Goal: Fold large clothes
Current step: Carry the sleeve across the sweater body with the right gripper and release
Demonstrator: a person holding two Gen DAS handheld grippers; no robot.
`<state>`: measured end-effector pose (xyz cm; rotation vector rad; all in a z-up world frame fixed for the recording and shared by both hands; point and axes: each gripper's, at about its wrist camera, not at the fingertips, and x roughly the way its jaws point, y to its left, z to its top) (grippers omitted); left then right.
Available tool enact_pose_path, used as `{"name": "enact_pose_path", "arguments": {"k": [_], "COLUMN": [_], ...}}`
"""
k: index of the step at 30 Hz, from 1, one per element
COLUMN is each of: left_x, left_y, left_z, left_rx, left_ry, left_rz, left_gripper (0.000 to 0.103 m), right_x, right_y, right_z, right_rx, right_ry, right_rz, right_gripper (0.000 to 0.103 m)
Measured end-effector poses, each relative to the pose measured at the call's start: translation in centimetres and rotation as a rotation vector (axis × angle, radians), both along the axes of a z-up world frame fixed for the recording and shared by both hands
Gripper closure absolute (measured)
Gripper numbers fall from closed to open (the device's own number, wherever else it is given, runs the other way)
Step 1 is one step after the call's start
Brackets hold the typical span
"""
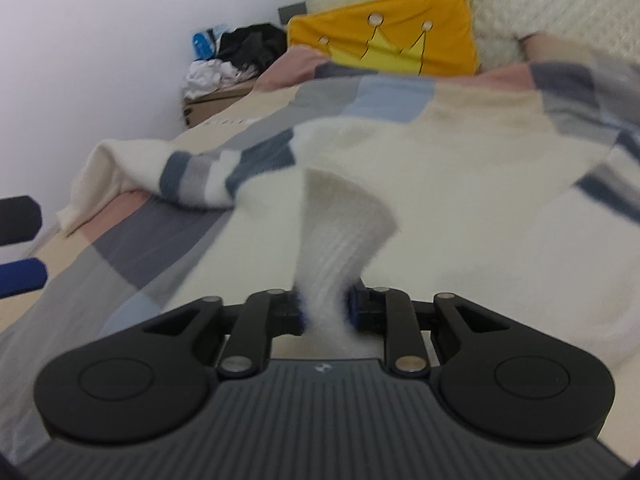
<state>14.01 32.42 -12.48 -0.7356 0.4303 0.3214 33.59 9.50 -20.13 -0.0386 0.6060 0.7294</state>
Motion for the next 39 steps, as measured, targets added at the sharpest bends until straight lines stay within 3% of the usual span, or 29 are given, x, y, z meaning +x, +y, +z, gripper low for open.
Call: {"name": "enact_pose_path", "arguments": {"k": [1, 3, 5, 12, 16, 19, 22, 24, 28, 31, 36, 39], "left_x": [0.2, 0.8, 1.5, 3.9, 5.4, 6.4, 7.3, 8.0, 9.6, 10.5, 11.1, 10.7], "left_y": [0.2, 0.8, 1.1, 1.1, 0.7, -0.1, -0.7, -0.9, -1.5, -1.9, -2.5, -2.4], "left_z": [-0.1, -0.4, -0.7, -1.9, -2.6, -2.9, -3.5, -4.1, -5.3, -5.9, -5.9, -5.4], "left_rx": [-0.007, -0.035, -0.047, -0.089, -0.132, -0.122, -0.117, -0.140, -0.153, -0.162, -0.154, -0.169], "left_ry": [0.004, 0.008, 0.018, 0.025, 0.028, 0.037, 0.068, 0.079, 0.115, 0.116, 0.086, 0.049], "left_rz": [0.001, -0.013, -0.021, -0.087, -0.135, -0.172, -0.202, -0.215, -0.226, -0.236, -0.260, -0.288], "left_gripper": [0.038, 0.038, 0.038, 0.038, 0.039, 0.040, 0.053, 0.059, 0.070, 0.071, 0.071, 0.071], "right_x": [0.2, 0.2, 0.2, -0.4, -0.2, 0.7, 2.5, 4.2, 6.4, 7.0, 6.4, 5.5], "right_y": [-0.1, -0.6, -0.9, -4.2, -7.2, -8.9, -9.7, -10.1, -10.9, -10.9, -10.1, -10.0], "right_z": [-0.2, -0.3, -0.4, 1.3, 2.3, 2.8, 2.7, 1.9, -0.1, -0.9, -1.2, -1.2], "right_rx": [0.017, 0.057, 0.072, 0.100, 0.157, 0.188, 0.154, 0.156, 0.174, 0.180, 0.085, 0.076], "right_ry": [0.026, 0.077, 0.098, 0.147, 0.149, 0.112, 0.097, 0.143, 0.213, 0.260, 0.290, 0.325], "right_rz": [0.019, 0.051, 0.078, 0.156, 0.138, 0.103, 0.038, 0.006, -0.027, -0.019, 0.053, 0.114], "right_gripper": [0.065, 0.039, 0.034, 0.033, 0.032, 0.032, 0.032, 0.032, 0.033, 0.035, 0.060, 0.073]}}
